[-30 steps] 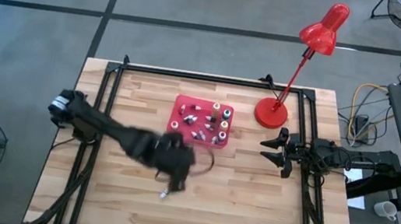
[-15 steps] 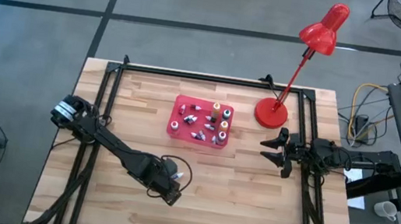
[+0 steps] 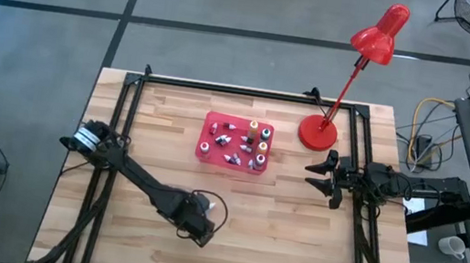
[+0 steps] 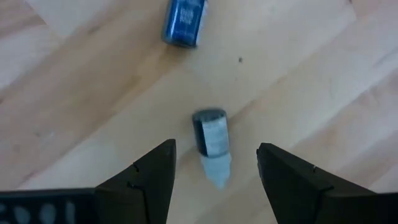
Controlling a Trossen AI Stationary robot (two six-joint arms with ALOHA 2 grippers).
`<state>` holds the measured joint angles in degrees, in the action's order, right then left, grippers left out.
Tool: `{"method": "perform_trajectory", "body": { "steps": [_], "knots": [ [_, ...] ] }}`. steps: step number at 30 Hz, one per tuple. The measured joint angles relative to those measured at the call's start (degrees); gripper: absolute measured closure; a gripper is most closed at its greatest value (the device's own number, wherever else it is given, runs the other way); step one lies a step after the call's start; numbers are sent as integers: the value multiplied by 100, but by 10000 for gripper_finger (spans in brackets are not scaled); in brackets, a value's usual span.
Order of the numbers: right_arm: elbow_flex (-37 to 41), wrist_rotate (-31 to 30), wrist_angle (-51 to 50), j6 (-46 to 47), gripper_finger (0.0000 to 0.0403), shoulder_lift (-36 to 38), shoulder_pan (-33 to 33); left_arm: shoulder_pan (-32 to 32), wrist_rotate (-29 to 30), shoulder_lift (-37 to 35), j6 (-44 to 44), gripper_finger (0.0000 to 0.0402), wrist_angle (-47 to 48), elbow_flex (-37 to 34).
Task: Pick & Place food coloring
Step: Put the small green food coloring bottle into the pink bin, then put the small dark blue food coloring bottle into the pink bin
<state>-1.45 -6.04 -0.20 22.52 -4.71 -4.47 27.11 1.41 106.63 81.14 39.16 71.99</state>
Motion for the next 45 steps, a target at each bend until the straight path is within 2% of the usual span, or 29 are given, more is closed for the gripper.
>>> {"method": "perform_trajectory", "body": {
  "steps": [5,12,21,24,30,33,35,37,39,42,45],
  "knots": [
    [0,5,0,-2,202,5,0,-10,112,50,-67,213,71,-2],
    [0,4,0,-2,202,6,0,-9,111,178,-155,273,50,-12],
    [0,4,0,-2,202,4,0,-82,124,150,-292,328,72,-8],
    [0,4,0,-2,202,4,4,-262,628,-193,-469,353,351,213],
    [0,4,-3,-2,202,8,2,-1158,2483,-902,-1815,373,884,1057],
    [0,-2,4,-2,202,10,3,-1703,3394,-1034,-3043,359,429,1379],
    [0,3,1,-2,202,7,2,-2002,3339,-1045,-3847,333,-63,1593],
    [0,4,2,-2,202,4,2,-2170,2967,-1039,-4370,296,-108,1737],
    [0,4,0,-2,202,4,2,-2224,2794,-1032,-4597,257,-106,1803],
    [0,4,0,-2,202,4,2,-2186,2968,-1069,-4431,206,310,1852],
    [0,2,2,-1,202,4,2,-1954,2936,-1150,-4335,174,457,1872]
  ]
}}
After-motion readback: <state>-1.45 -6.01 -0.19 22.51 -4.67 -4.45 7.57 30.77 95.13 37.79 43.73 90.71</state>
